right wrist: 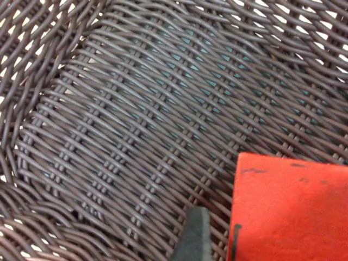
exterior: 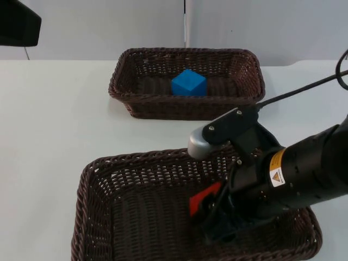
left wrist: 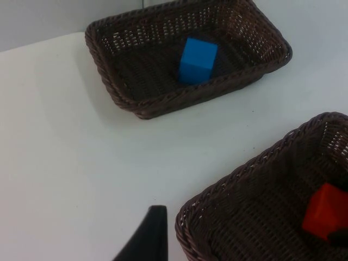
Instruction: Pick up one cube with the left hand and place it into the upper basket. Pick up one cube with the right hand and place it into the lower basket.
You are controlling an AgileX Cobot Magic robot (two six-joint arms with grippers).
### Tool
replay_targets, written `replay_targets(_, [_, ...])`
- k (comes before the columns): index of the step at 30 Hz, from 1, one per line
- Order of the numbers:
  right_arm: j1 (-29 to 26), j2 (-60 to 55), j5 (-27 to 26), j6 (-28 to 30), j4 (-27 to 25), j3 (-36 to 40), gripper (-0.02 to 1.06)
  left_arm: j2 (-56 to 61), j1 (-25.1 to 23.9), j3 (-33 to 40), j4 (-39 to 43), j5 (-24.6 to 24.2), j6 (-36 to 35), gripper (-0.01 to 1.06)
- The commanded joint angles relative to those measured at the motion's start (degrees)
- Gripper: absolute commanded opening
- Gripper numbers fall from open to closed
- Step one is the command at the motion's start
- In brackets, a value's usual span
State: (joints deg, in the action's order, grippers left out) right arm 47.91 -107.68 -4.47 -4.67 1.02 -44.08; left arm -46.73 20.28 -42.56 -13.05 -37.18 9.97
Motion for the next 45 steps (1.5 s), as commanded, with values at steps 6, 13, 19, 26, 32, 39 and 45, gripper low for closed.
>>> replay_targets(6, [0.1, 0.3, -1.4, -0.7, -0.1, -0.3, 0.71, 0.4, 0.3, 0.2, -0.5, 0.4, -0.2, 0.99])
replay_targets(13, [0.1, 4.9, -0.2, -0.7, -0.1, -0.3, 0.71, 0.4, 0.3, 0.2, -0.3, 0.4, -0.2, 0.99])
replay_targets(19, [0.1, 15.8, 2.5, -0.7, -0.1, -0.3, 0.71, 0.4, 0.3, 0.2, -0.3, 0.4, -0.2, 0.99])
replay_targets(26, [0.1, 28.0, 6.7, 1.9, 0.3, -0.3, 0.7, 0.4, 0.3, 0.2, -0.3, 0.4, -0.2, 0.99])
replay_targets(32, [0.0, 34.4, 14.4, 8.3, 0.3, -0.3, 0.7, 0.4, 0.3, 0.2, -0.3, 0.4, -0.2, 0.99])
replay_targets(39, [0.0, 36.7, 21.3, 8.3, 0.3, -0.3, 0.7, 0.4, 0.3, 0.2, -0.2, 0.6, -0.2, 0.99])
replay_targets(45, [0.0, 36.9, 21.2, 8.3, 0.1, -0.3, 0.7, 0.4, 0.3, 0.2, 0.5, 0.7, -0.2, 0.99])
